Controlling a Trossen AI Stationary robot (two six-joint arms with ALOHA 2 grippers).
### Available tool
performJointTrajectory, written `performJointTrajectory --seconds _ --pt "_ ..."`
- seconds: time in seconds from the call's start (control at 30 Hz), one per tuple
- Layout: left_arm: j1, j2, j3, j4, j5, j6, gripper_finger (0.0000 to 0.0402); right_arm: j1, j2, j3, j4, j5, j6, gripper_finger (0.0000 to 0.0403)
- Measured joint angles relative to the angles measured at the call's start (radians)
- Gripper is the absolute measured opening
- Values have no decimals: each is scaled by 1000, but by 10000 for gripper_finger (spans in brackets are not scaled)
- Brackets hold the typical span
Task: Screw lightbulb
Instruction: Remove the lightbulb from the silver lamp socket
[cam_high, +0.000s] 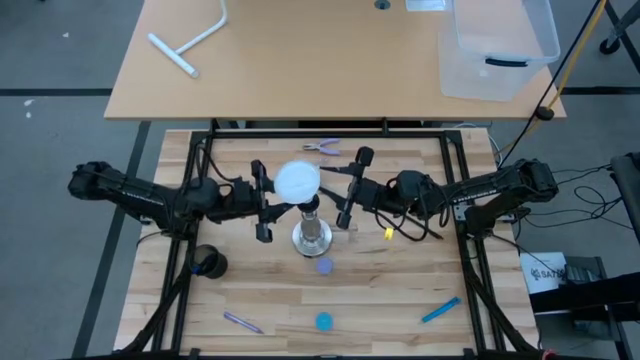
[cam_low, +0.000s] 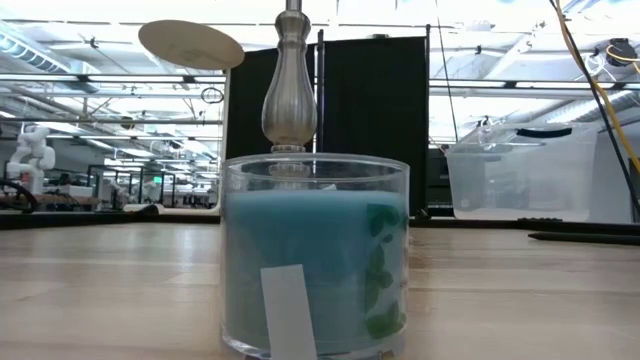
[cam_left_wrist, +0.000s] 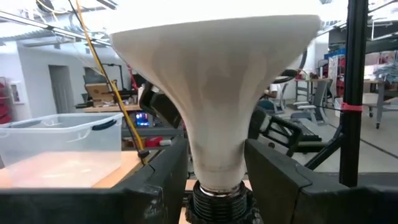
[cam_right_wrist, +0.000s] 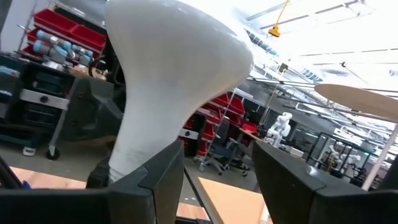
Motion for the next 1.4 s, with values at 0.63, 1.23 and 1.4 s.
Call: performJointTrajectory --seconds 0.63,1.23,1.4 --pt "-29 -60 0 -126 -149 69 163 79 -44 0 -142 46 -16 185" --pt "56 -35 0 -40 10 19 163 67 13 0 22 -6 21 185" --pt "56 -21 0 -35 13 18 163 45 13 0 19 -4 38 185"
